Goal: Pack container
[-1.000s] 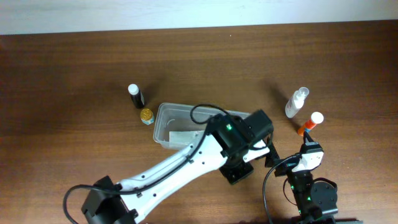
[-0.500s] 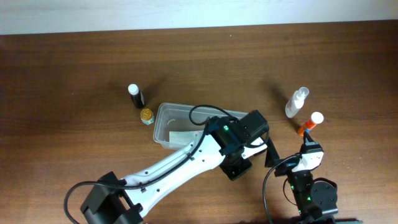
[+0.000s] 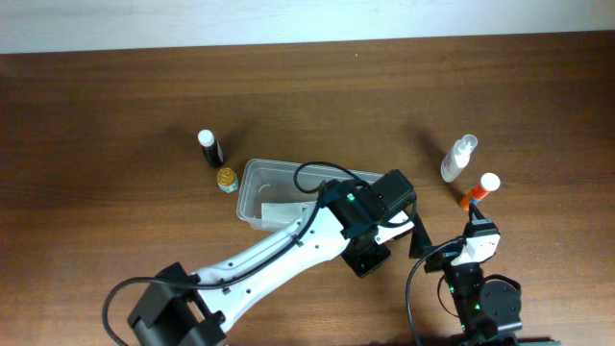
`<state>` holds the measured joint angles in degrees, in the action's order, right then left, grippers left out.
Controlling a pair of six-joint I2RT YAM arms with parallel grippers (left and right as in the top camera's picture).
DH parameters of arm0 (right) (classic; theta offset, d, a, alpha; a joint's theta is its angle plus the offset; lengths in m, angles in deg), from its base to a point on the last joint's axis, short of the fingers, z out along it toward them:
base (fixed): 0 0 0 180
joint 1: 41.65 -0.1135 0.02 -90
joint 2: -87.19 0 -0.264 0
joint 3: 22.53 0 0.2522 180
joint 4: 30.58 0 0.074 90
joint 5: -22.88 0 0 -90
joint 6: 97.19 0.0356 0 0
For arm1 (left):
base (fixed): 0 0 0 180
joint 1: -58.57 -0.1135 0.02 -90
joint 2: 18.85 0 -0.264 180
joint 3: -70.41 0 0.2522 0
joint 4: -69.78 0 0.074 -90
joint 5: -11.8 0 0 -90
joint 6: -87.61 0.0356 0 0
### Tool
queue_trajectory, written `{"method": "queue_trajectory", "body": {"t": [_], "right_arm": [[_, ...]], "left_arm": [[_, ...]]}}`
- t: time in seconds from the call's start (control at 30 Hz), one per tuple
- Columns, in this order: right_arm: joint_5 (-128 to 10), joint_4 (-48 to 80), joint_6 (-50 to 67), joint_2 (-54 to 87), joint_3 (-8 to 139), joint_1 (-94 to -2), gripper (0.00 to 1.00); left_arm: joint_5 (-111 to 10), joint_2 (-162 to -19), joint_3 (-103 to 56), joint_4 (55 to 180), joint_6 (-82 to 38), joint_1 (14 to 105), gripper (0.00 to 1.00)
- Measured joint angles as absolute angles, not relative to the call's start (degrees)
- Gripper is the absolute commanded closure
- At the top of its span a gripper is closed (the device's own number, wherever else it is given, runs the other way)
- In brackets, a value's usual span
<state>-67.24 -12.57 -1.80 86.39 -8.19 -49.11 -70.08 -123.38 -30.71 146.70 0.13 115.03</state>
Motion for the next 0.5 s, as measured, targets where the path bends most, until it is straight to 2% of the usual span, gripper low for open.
{"method": "queue_trajectory", "body": {"t": [0.5], "right_arm": [[-67.5, -12.6, -2.0, 86.4, -8.2, -49.1, 0.02]], "left_arm": [[-70.3, -128.5, -29.7, 143.9, 0.0, 115.0, 1.00]]}}
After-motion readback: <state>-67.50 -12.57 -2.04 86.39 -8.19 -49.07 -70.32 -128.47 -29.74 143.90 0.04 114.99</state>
